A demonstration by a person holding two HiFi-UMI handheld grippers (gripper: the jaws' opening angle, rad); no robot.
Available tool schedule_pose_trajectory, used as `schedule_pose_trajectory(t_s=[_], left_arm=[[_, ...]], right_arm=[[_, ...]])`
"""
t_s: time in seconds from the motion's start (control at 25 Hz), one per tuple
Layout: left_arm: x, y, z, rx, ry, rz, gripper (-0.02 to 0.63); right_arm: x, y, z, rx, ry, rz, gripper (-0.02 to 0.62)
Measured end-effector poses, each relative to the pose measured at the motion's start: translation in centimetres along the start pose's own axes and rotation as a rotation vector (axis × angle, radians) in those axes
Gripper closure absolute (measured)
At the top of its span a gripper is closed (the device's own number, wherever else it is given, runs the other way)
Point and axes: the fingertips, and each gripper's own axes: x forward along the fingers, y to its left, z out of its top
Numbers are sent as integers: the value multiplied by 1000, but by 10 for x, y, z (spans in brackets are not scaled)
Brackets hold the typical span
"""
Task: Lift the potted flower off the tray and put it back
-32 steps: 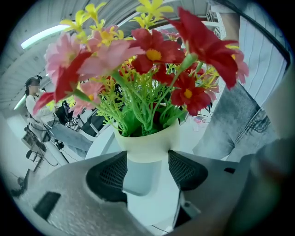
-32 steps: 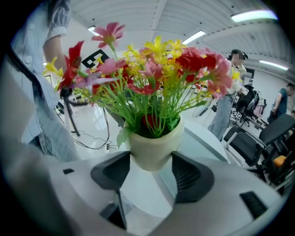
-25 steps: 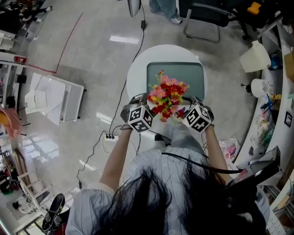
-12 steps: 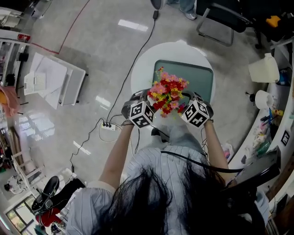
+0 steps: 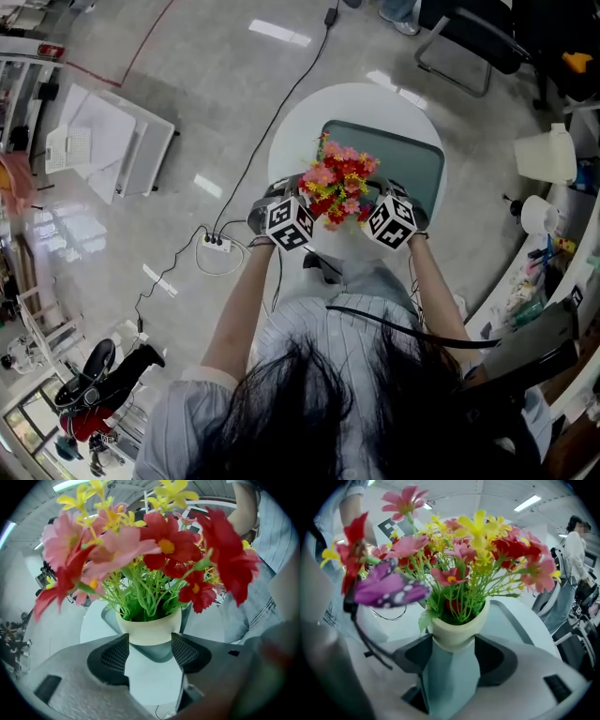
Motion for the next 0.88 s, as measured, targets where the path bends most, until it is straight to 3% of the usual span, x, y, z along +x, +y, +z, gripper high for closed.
schedule_pose_trajectory(t_s=[0.6, 0.88], left_arm=[[16, 2, -12, -66, 3, -17, 311], [-2, -1, -18, -234, -68, -18, 311]], right_arm=[[14, -4, -4, -36, 5, -30, 310], [3, -4, -4, 68, -41, -74, 310]])
